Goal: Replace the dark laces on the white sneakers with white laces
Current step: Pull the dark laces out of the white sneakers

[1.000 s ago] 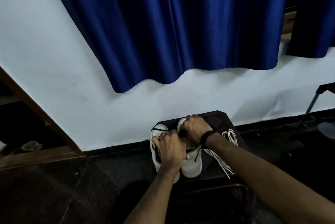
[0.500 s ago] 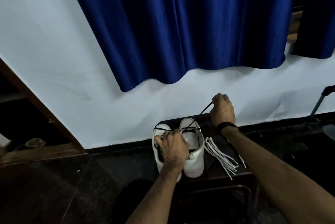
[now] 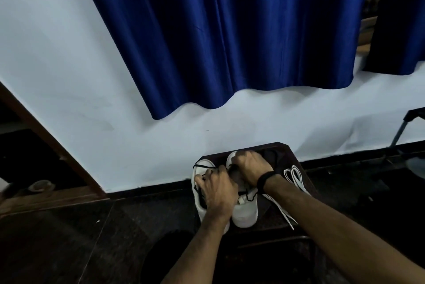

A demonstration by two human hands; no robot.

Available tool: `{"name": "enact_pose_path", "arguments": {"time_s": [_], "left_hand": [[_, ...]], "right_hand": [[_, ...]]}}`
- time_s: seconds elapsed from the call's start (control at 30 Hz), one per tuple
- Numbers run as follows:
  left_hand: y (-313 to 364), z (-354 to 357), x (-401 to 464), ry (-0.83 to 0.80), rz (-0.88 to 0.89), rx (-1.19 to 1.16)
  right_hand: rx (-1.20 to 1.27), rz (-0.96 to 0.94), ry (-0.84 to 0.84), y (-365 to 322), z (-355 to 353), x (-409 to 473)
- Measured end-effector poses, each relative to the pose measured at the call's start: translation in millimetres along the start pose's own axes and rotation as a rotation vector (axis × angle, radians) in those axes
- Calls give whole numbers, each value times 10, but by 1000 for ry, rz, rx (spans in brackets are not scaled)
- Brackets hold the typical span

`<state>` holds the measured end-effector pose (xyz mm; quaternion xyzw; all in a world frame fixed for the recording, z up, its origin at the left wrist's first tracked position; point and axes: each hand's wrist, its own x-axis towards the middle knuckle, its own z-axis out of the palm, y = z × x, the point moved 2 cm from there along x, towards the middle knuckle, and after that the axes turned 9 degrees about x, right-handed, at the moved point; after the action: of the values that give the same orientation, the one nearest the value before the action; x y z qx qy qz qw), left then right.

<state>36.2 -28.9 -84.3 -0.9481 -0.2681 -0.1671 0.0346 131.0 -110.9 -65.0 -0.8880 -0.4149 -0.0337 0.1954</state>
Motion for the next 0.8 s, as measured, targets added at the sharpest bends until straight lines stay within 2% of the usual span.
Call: {"name": "enact_pose_path", "arguments": {"time_s": [0.1,0.17,0.27,0.4,0.47,0.57,0.8], "left_hand": [[2,8,9,34,-3,-1],[6,22,24,34,4,-7],[32,0,47,21,107,13],[105,-30,149,-43,335,54],[153,-31,247,-60,449,80],[211,-25,390,-87,480,98],[249,89,527,-45,489,155]], "right_hand": [[151,271,320,248,-301,2],[192,426,336,452,-449,-10],[263,533,303,604,-463,-65],[440,492,334,371,-275,-203],[447,434,301,173,-126,-321],[475,434,288,45,63,-475],[599,576,408,28,243,-494]]}}
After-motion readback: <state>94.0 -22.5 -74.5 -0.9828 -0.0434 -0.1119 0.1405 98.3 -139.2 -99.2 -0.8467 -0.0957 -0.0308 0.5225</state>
